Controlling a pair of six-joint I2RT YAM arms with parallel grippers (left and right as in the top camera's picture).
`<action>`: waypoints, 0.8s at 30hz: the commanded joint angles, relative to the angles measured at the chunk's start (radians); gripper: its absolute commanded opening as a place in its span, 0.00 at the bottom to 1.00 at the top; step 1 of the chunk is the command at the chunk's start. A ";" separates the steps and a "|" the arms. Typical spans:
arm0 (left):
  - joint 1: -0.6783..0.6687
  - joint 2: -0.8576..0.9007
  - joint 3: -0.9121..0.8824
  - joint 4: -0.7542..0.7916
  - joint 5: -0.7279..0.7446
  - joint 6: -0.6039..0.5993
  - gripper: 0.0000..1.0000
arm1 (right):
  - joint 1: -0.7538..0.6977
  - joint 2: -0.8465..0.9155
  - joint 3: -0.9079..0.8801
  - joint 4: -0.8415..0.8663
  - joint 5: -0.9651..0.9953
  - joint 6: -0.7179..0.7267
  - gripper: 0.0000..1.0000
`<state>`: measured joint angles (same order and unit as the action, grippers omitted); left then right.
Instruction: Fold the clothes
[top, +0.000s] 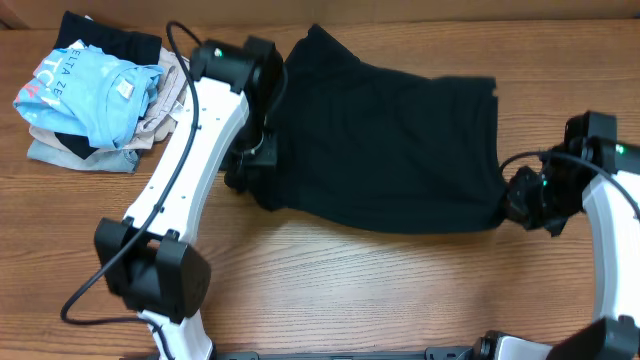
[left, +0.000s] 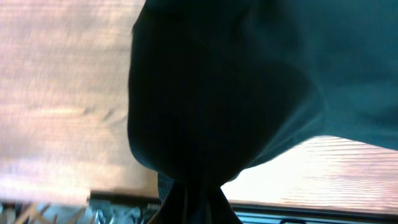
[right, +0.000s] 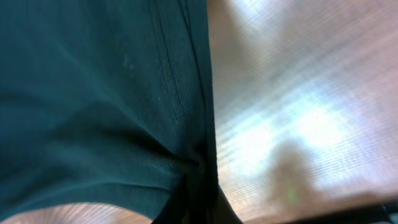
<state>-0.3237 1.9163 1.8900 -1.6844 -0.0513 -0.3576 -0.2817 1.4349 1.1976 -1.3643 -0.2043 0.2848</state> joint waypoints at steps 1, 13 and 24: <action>0.000 -0.059 -0.105 0.021 -0.097 -0.127 0.05 | -0.008 -0.061 -0.021 -0.023 0.114 0.086 0.04; 0.016 -0.061 -0.238 0.455 -0.159 -0.135 0.04 | -0.028 -0.069 -0.105 0.192 0.155 0.113 0.04; 0.016 -0.010 -0.238 0.721 -0.162 -0.129 0.07 | -0.027 -0.032 -0.164 0.506 0.162 0.104 0.04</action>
<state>-0.3138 1.8755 1.6535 -0.9913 -0.1825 -0.4732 -0.3016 1.3849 1.0409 -0.8951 -0.0704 0.3916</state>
